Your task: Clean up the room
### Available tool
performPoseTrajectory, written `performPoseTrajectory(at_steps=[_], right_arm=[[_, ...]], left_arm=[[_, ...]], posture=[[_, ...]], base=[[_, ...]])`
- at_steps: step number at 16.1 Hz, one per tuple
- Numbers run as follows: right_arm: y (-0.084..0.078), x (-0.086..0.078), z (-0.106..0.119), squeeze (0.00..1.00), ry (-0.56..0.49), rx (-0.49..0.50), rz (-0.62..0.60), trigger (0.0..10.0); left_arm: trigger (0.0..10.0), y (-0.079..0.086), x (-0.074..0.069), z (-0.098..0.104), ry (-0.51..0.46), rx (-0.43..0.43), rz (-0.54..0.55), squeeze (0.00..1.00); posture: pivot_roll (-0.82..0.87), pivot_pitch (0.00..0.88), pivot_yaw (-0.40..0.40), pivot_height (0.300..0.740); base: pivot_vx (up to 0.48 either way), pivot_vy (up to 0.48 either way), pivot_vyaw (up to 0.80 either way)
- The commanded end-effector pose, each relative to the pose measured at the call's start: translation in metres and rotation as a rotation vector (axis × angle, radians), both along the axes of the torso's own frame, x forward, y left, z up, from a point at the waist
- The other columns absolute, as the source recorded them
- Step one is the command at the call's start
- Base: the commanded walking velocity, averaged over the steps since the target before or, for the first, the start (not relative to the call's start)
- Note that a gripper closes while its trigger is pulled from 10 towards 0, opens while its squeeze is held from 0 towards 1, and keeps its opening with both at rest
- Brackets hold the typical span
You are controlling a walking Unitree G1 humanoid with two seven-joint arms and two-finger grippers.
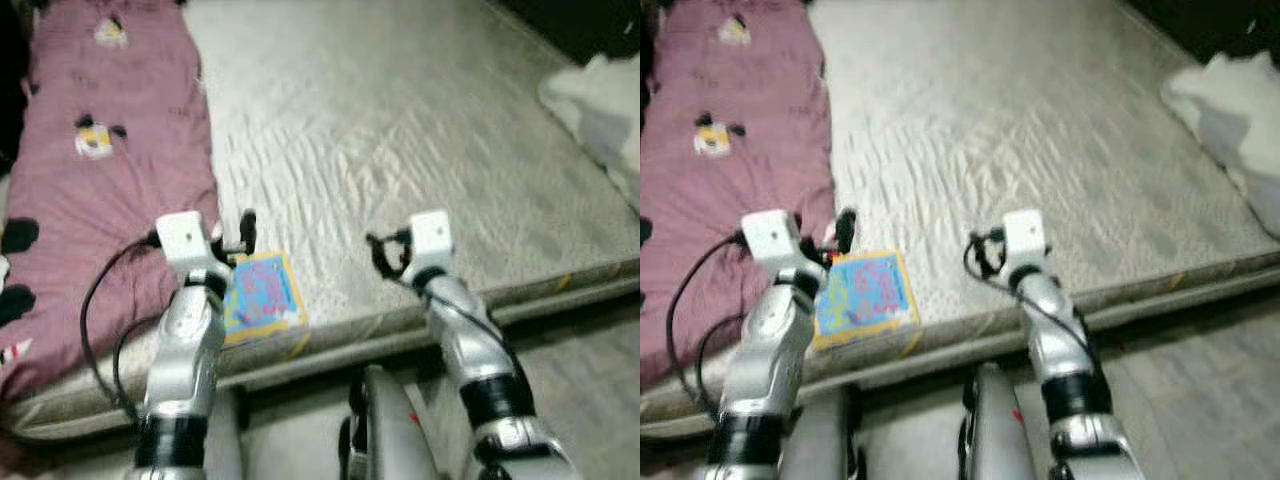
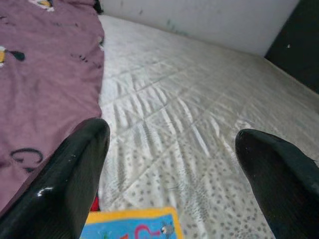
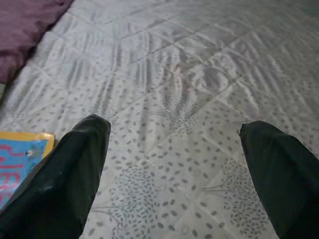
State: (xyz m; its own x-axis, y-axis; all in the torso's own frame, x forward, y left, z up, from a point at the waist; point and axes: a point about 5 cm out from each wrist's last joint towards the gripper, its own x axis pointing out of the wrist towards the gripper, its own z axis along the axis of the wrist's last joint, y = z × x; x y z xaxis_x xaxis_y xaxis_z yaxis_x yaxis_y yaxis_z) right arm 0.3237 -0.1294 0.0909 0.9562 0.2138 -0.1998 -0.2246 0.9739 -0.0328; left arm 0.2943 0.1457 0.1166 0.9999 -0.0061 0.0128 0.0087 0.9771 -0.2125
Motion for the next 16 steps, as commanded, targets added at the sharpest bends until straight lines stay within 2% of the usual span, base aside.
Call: performPoseTrajectory(at_steps=[1,3,6,10,16], right_arm=[[0.010,-0.001,-0.002,0.00,0.006,0.007,0.030,10.0],[0.010,-0.001,-0.002,0.00,0.008,0.005,0.030,10.0],[0.009,-0.002,-0.003,0.00,0.015,0.007,0.028,10.0],[0.010,-0.005,-0.006,0.00,0.027,0.005,0.041,10.0],[0.010,-0.007,-0.007,0.00,0.036,0.018,0.044,10.0]], left_arm=[[10.0,0.010,-0.003,-0.007,0.040,0.017,0.047,0.00],[10.0,0.010,-0.002,-0.008,0.050,0.017,0.055,0.00],[10.0,0.012,-0.002,-0.012,0.084,0.025,0.083,0.00],[10.0,0.018,-0.005,-0.020,0.146,-0.006,0.128,0.00],[10.0,0.019,-0.007,-0.023,0.176,-0.009,0.156,0.00]], posture=[[0.02,0.096,-0.054,0.616],[0.02,0.095,-0.055,0.616],[0.02,0.092,-0.057,0.616],[0.02,0.093,-0.057,0.616],[0.01,0.106,-0.058,0.546]], base=[[0.000,0.000,0.80],[0.000,0.000,0.74],[0.000,0.000,0.00],[0.000,0.000,0.00],[0.000,0.000,0.00]])
